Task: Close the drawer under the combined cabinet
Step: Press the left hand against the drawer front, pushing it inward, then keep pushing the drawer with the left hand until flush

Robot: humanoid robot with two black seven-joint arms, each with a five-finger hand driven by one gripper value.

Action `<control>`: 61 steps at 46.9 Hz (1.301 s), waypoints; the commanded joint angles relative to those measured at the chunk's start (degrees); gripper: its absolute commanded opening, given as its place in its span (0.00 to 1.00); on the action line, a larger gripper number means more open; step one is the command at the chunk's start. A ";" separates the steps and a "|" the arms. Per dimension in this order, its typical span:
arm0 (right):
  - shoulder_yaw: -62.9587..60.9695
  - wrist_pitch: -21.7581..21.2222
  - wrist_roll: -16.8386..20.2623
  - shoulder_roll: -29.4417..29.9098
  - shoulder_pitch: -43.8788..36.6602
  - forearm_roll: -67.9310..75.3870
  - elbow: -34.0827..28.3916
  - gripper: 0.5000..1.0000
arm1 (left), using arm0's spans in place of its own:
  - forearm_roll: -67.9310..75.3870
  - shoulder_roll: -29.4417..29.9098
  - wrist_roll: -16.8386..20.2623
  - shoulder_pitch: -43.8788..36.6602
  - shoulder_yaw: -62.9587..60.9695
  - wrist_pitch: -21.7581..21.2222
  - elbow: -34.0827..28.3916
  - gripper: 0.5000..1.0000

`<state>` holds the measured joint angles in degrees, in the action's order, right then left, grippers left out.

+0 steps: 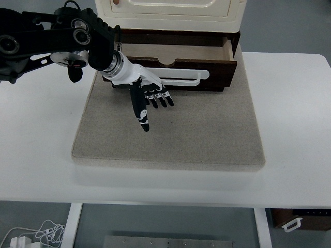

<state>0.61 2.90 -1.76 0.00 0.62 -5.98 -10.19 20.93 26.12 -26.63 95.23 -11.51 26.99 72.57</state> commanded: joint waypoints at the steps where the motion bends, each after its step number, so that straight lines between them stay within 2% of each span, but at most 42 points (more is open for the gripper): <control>1: 0.00 0.00 0.00 0.00 0.00 0.00 0.00 0.90 | -0.01 -0.80 0.09 -0.04 0.09 -0.19 -0.85 1.00; 18: 0.00 0.00 0.00 0.00 0.00 0.00 0.00 0.90 | 0.78 -3.88 0.35 -0.66 0.62 0.25 -6.74 1.00; 33: 0.00 0.00 0.00 0.00 0.00 0.00 0.00 0.90 | 1.04 -8.80 0.79 -2.33 0.97 1.92 -14.91 1.00; 61: 0.00 0.00 0.00 0.00 0.00 0.00 0.00 0.90 | 2.10 -12.41 1.32 -4.44 3.43 2.71 -23.35 1.00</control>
<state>0.62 2.90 -1.75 0.00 0.62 -5.98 -10.19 23.01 13.71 -25.35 90.85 -8.08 29.74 49.67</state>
